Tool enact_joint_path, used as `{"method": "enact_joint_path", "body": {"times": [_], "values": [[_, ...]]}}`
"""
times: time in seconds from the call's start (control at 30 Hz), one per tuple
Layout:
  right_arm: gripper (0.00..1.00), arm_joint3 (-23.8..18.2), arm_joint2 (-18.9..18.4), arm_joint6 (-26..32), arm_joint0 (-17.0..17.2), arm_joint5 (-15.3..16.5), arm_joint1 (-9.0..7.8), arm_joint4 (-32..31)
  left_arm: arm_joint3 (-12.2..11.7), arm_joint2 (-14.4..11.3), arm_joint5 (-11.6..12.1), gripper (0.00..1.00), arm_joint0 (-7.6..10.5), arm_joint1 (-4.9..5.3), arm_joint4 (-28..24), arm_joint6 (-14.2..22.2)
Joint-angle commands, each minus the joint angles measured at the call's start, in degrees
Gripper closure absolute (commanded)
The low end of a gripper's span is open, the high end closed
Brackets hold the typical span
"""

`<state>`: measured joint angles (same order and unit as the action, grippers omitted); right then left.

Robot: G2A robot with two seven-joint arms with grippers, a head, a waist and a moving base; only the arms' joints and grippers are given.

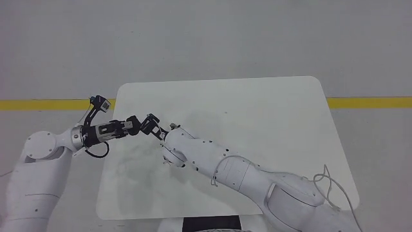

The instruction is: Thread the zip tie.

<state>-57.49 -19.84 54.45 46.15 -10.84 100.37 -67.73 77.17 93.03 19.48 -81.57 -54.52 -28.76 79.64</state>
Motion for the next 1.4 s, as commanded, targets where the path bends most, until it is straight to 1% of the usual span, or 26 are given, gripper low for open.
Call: {"method": "enact_joint_path", "body": {"times": [0.0,0.13,0.27,0.37,0.4,0.57,0.83,1.13,1.27,1.37], "values": [[0.65,-0.08,-0.25,0.01,0.31,0.33,0.02,-0.63,0.0,0.0,0.0,1.0,0.0,0.0,0.0,0.0],[0.68,0.44,-0.74,-0.22,0.78,0.94,0.3,-1.74,0.0,0.0,0.0,1.0,0.0,0.0,0.0,0.0],[0.7,1.82,-0.92,-0.68,0.98,1.28,0.9,-2.83,0.0,0.0,0.0,1.0,0.0,0.0,0.0,0.0],[0.72,3.18,-0.99,-1.14,1.02,1.58,1.56,-3.3,0.0,0.0,0.0,1.0,0.0,0.0,0.0,0.0],[0.75,3.67,-1.03,-1.32,1.0,1.64,1.78,-3.37,0.0,0.0,0.0,1.0,0.0,0.0,0.0,0.0],[0.81,6.34,-1.06,-2.16,0.74,2.12,3.21,-3.73,0.0,0.0,0.0,1.0,0.0,0.0,0.0,0.0],[0.81,10.17,-1.14,-3.04,0.24,2.58,5.41,-4.25,0.0,0.0,0.0,1.0,0.0,0.0,0.0,0.0],[0.82,13.97,-1.55,-3.49,-0.2,2.14,7.5,-5.31,0.0,0.0,0.0,1.0,0.0,0.0,0.0,0.0],[0.84,15.4,-1.66,-3.59,-0.31,2.07,8.34,-5.87,0.0,0.0,0.0,1.0,0.0,0.0,0.0,0.0],[0.88,16.58,-1.79,-3.49,-0.43,1.85,8.99,-6.25,0.0,0.0,0.0,1.0,0.0,0.0,0.0,0.0]]}}
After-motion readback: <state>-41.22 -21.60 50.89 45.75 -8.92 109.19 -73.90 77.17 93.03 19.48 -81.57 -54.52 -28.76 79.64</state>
